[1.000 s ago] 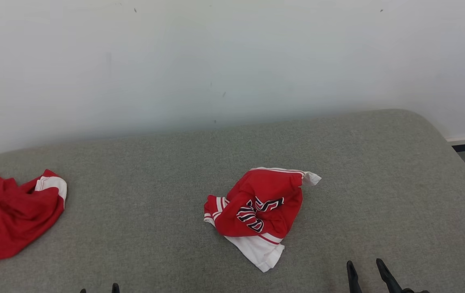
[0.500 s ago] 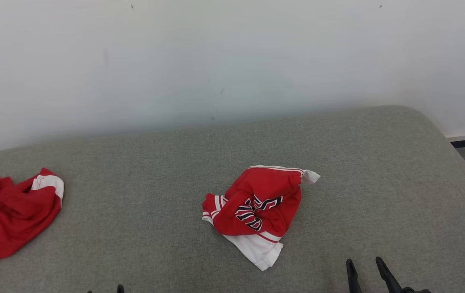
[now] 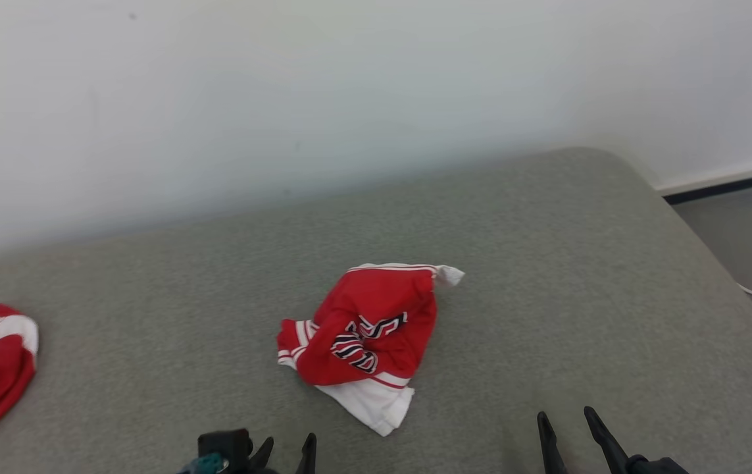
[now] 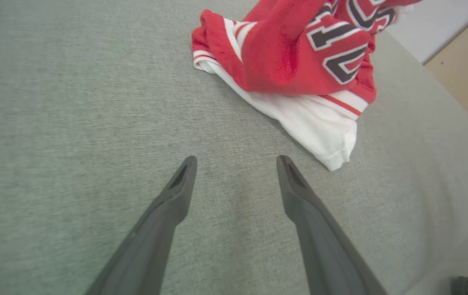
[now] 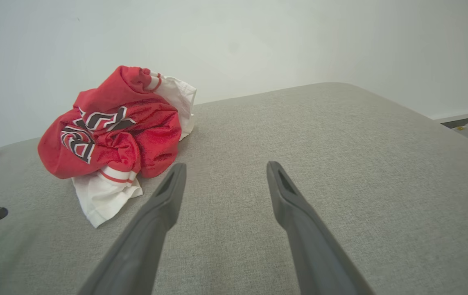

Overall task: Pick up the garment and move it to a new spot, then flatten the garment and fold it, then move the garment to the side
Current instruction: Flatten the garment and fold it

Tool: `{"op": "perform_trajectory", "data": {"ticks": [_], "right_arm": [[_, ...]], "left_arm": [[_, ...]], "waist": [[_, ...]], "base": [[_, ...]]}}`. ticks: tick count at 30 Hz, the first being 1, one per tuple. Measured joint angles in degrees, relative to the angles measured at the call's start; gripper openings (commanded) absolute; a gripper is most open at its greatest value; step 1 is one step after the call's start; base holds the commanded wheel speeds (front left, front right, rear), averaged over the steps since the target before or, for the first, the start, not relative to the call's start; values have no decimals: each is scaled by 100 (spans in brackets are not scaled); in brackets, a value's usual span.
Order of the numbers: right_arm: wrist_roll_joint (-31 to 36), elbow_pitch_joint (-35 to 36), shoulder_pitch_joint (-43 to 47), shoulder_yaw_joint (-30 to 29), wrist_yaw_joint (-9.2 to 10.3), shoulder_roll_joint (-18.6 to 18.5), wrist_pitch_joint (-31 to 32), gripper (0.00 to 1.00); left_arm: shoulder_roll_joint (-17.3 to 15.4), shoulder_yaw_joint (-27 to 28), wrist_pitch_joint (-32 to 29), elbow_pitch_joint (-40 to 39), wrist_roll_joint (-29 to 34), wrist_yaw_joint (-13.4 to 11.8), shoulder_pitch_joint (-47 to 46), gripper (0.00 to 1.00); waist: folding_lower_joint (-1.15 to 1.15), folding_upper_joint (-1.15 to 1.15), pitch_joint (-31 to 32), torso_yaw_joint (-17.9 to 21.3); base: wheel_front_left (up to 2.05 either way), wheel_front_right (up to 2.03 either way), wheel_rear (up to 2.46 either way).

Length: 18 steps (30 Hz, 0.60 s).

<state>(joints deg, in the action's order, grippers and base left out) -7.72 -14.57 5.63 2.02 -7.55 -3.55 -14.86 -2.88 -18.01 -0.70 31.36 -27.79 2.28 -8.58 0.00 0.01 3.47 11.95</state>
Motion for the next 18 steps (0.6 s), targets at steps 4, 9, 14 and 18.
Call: {"op": "perform_trajectory", "data": {"ticks": [4, 9, 14, 18], "right_arm": [[-31, 2, -47, 34, 0, -36, 15, 100], [-60, -5, -68, 22, 0, -78, 19, 100], [-89, -16, -65, 42, 0, -88, 20, 100], [-96, -13, -66, 58, 0, -87, 18, 100]], "left_arm": [[2, -390, -33, 422, -357, -358, -433, 100], [2, -660, 159, 880, -770, -878, -840, 100], [3, -802, 320, 1327, -1141, -1325, -1165, 100], [4, -934, 314, 1905, -1106, -1847, -1477, 100]], "waist": [[0, 0, -33, 354], [0, 0, -89, 838], [0, 0, -161, 1273], [0, 0, -228, 1520]], "base": [[0, 0, 0], [0, 0, 0], [0, 0, 0], [0, 0, 0]]}}
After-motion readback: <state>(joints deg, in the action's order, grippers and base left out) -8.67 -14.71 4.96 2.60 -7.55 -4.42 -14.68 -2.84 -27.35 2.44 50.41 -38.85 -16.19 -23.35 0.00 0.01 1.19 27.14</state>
